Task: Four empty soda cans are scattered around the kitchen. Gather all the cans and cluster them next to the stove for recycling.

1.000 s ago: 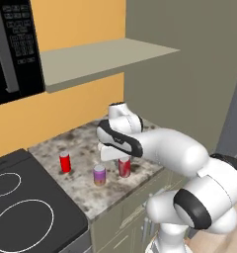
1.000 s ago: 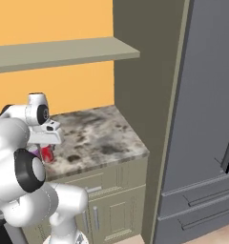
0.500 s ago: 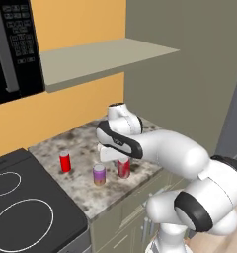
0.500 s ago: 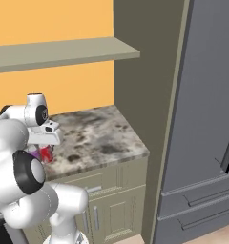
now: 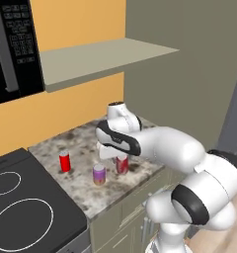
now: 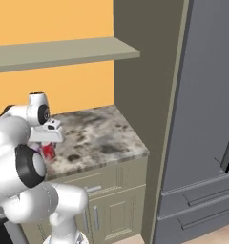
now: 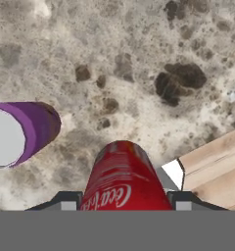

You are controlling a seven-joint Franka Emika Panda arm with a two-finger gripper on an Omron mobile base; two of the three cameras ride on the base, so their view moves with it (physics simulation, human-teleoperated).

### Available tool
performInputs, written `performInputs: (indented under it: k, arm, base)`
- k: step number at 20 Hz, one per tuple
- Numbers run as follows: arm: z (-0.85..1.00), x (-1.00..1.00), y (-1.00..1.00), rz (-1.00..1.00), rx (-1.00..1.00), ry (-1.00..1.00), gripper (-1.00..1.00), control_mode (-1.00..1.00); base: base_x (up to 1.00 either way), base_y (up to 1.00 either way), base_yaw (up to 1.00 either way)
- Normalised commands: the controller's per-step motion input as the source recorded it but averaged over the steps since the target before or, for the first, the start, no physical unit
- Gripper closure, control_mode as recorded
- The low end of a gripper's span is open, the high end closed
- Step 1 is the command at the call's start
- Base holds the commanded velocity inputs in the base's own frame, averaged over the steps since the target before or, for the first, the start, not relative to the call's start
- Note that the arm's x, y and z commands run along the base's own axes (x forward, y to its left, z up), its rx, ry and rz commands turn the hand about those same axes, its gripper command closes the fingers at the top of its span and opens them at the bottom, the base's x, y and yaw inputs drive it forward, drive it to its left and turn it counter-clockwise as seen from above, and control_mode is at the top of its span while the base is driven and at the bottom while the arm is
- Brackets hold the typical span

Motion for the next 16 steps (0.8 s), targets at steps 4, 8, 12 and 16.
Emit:
performInputs:
  k: [4, 8, 12, 16]
  arm:
    - [0.00, 0.67, 0.00, 0.08, 0.01, -0.06, 1.00, -1.00]
    - [-0.03, 0.64, 0.18, 0.09, 0.01, -0.05, 1.00, -1.00]
    - [-0.12, 0.51, 0.42, 0.09, 0.00, -0.07, 1.00, -1.00]
    - [-0.15, 0.32, 0.50, 0.06, 0.00, -0.11, 1.00, -1.00]
  base:
    - [0.00, 0.00, 0.00]
    - [0.00, 0.00, 0.00]
    - [0.00, 0.00, 0.00]
    - [0.00, 0.00, 0.00]
